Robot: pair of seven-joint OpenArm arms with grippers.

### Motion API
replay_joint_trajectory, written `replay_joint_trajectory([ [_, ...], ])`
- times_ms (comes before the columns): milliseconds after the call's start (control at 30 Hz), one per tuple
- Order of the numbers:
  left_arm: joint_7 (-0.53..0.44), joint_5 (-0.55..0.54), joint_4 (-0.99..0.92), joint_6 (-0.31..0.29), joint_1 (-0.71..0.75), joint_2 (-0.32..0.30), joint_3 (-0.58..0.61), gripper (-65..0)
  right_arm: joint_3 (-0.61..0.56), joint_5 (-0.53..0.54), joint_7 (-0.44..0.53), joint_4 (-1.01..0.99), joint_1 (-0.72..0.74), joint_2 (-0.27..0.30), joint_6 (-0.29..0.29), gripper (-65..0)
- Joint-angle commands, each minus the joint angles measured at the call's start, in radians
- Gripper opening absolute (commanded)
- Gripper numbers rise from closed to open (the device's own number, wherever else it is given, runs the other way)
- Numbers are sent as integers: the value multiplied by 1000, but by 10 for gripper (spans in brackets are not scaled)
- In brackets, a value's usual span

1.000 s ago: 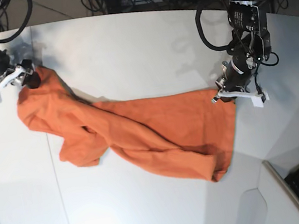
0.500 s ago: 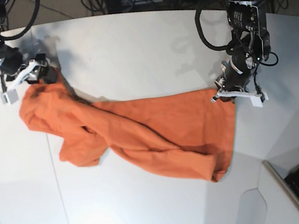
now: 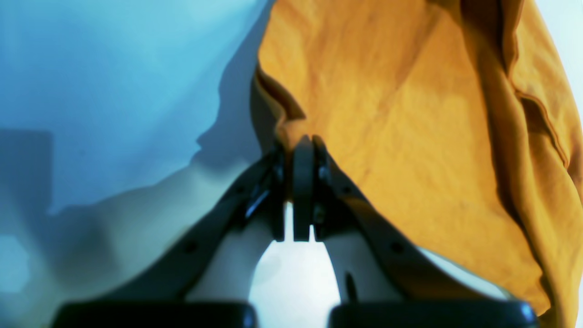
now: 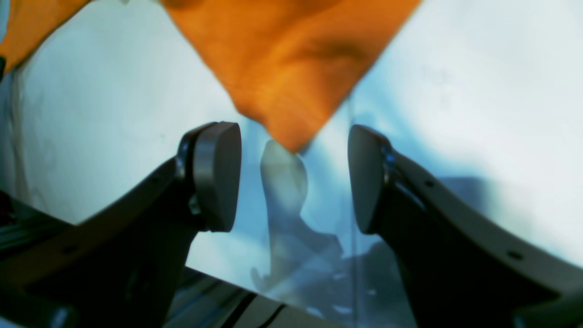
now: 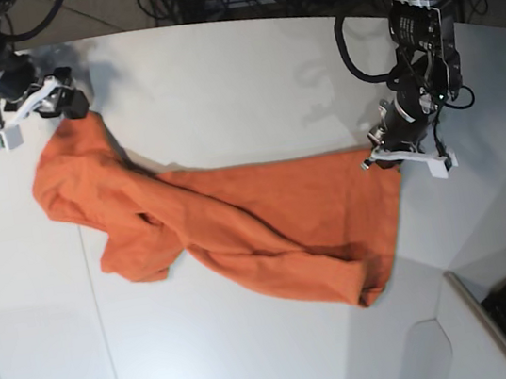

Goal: Layout the t-shirt on the table in an organized manner, then fold the t-shirt properly
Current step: 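Adjust the right gripper's hold on the shirt edge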

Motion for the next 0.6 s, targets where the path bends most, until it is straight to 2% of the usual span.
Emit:
replay_joint_trajectory([
  [0,-14,-3,14,-11,-10,-8,-2,-650,-7,-8,-13,-4,6,2,-1,-305],
  [433,-14,-3,19,-11,-10,-8,-2,-650,2,-7,-12,-116,84,10,-1,-311],
  [500,-14,-3,16,-11,-8,-10,-2,-650,5,-7,-10,-116,83,10,-1,-357],
  [567,-14,-2,14,-11,-8,-10,-2,-650,45,-7,-10,-121,84,5,-1,-477],
])
